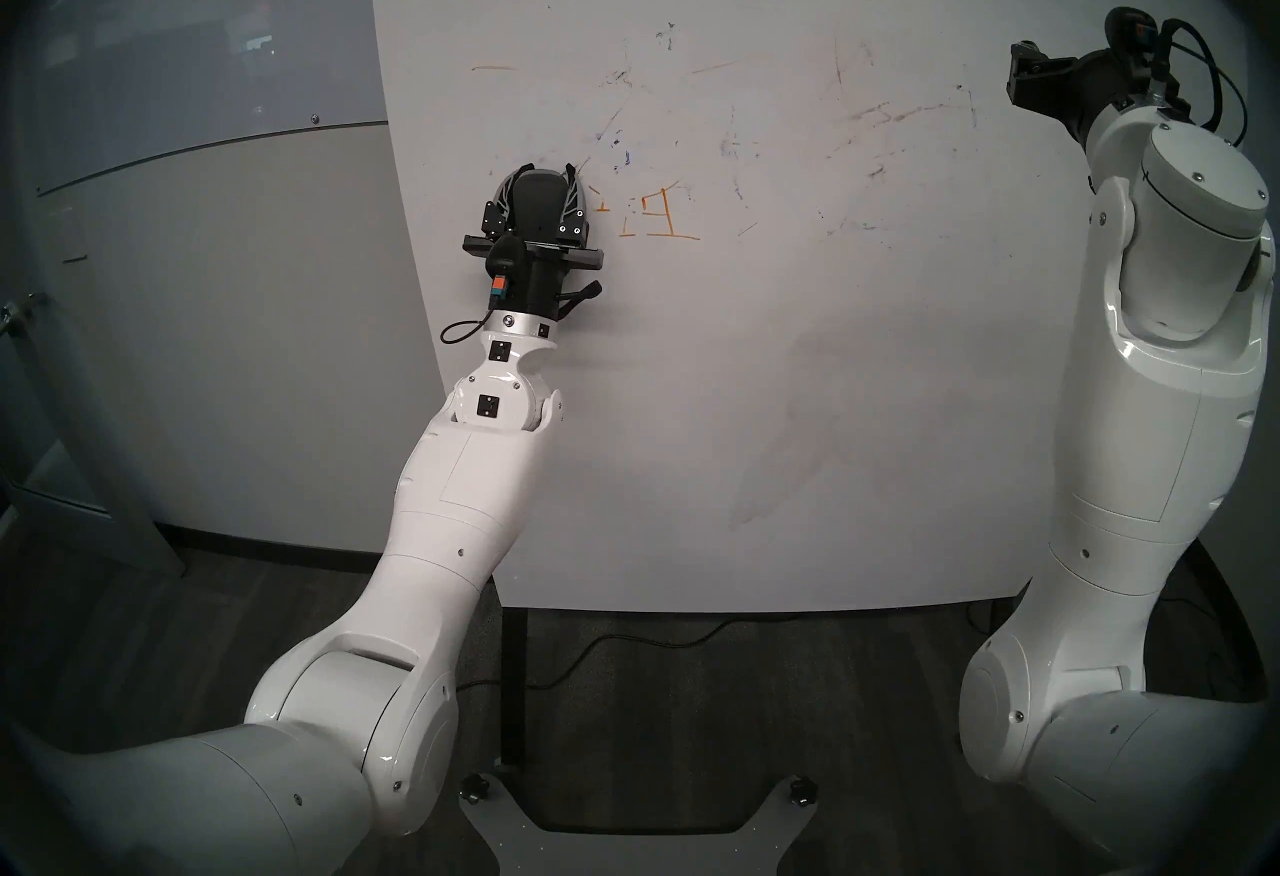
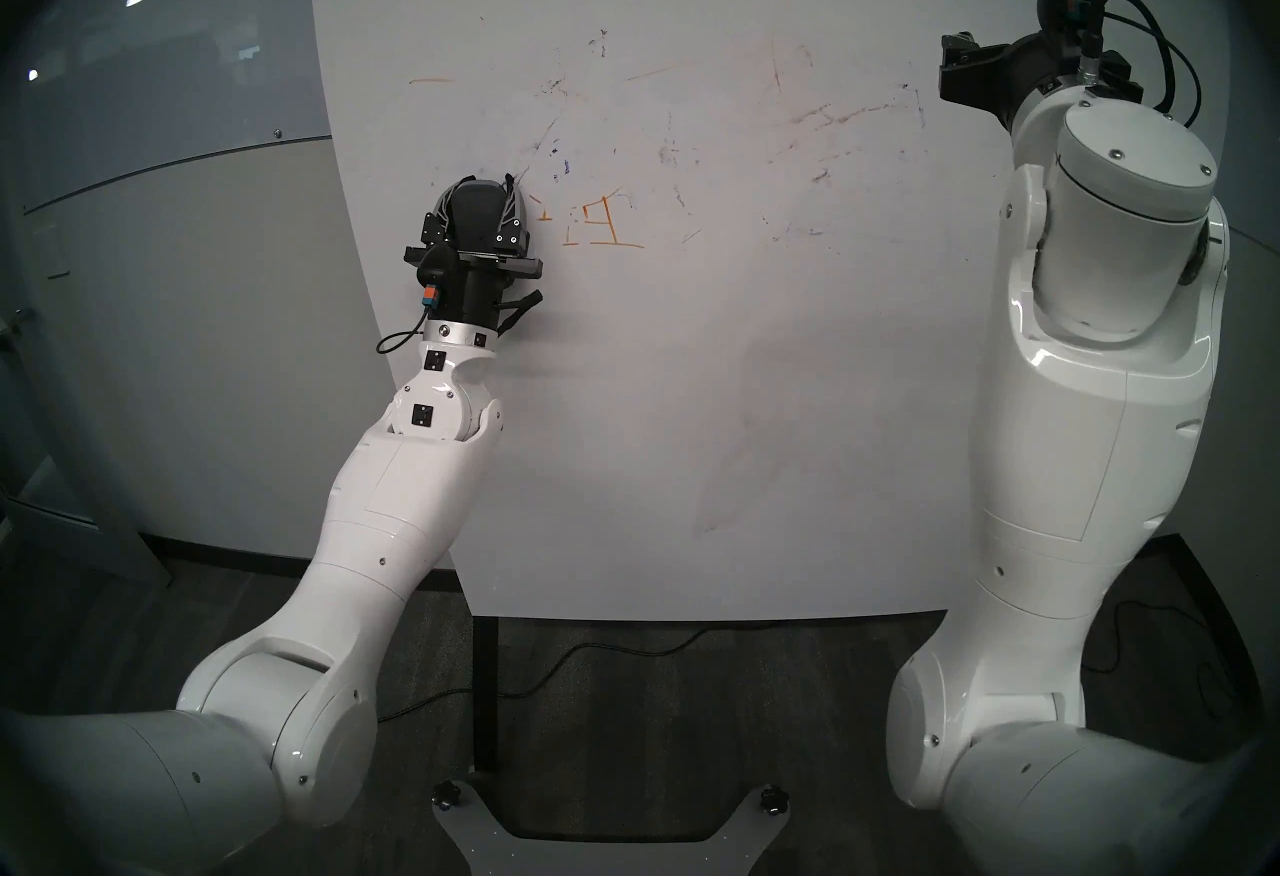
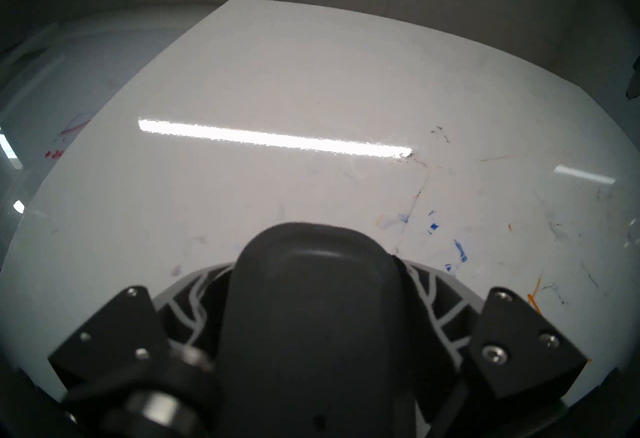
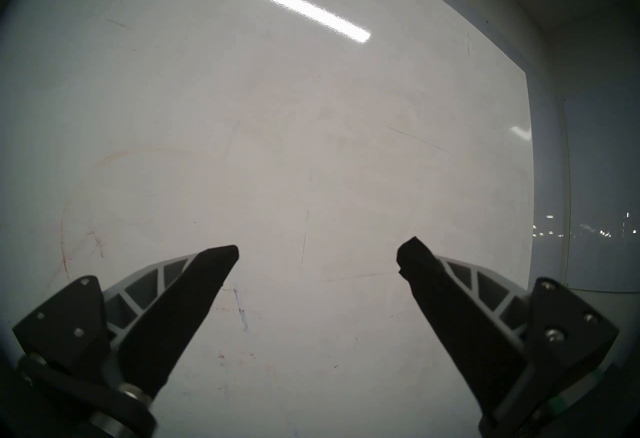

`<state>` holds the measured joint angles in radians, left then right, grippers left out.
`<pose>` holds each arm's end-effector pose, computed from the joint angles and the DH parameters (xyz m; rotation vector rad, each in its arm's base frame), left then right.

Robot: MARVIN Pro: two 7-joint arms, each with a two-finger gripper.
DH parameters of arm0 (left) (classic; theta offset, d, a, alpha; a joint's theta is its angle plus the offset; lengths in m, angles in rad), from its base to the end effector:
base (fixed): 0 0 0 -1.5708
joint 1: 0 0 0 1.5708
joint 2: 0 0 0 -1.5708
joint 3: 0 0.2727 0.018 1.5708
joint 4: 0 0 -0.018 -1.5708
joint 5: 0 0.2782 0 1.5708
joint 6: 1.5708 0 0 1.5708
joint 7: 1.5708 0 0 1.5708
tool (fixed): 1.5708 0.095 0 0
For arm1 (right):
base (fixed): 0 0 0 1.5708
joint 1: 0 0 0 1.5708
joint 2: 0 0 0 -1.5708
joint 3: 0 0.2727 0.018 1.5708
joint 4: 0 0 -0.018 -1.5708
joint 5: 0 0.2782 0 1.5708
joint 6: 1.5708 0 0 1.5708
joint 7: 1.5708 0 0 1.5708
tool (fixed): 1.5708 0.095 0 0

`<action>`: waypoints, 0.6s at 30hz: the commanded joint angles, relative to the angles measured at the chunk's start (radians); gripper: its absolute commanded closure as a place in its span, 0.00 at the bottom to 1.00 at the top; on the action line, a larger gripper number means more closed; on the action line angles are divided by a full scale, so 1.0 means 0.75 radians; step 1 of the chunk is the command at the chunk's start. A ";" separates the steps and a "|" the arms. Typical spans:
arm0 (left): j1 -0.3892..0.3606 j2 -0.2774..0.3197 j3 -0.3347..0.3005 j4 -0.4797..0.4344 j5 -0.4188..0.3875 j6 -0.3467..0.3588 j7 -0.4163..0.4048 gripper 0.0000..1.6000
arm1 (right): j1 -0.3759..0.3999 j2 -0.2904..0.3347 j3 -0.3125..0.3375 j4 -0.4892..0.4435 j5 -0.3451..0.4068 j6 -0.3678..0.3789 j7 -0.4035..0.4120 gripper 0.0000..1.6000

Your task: Erase all marks on the whiteboard with the eraser

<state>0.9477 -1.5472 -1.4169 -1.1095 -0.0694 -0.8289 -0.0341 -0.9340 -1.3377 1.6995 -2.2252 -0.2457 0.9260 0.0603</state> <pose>0.5008 -0.0428 -0.1076 0.8714 -0.1611 2.8936 0.3448 -0.0878 0.0989 1.5081 -0.1039 2.2148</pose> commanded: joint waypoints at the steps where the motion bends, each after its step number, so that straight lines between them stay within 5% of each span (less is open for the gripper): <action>1: -0.139 -0.002 -0.054 0.074 -0.002 -0.047 0.007 1.00 | 0.012 0.003 0.001 -0.014 0.000 0.000 -0.001 0.00; 10: -0.205 -0.005 -0.058 0.189 0.046 -0.174 0.012 1.00 | 0.012 0.005 0.000 -0.014 0.004 0.001 -0.004 0.00; 18: -0.233 0.010 -0.059 0.240 0.107 -0.175 0.007 1.00 | 0.011 0.007 0.000 -0.013 0.007 0.000 -0.007 0.00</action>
<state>0.8813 -1.5578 -1.4333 -0.9791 -0.0123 -0.9701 -0.0422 -0.9342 -1.3345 1.6982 -2.2252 -0.2394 0.9265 0.0553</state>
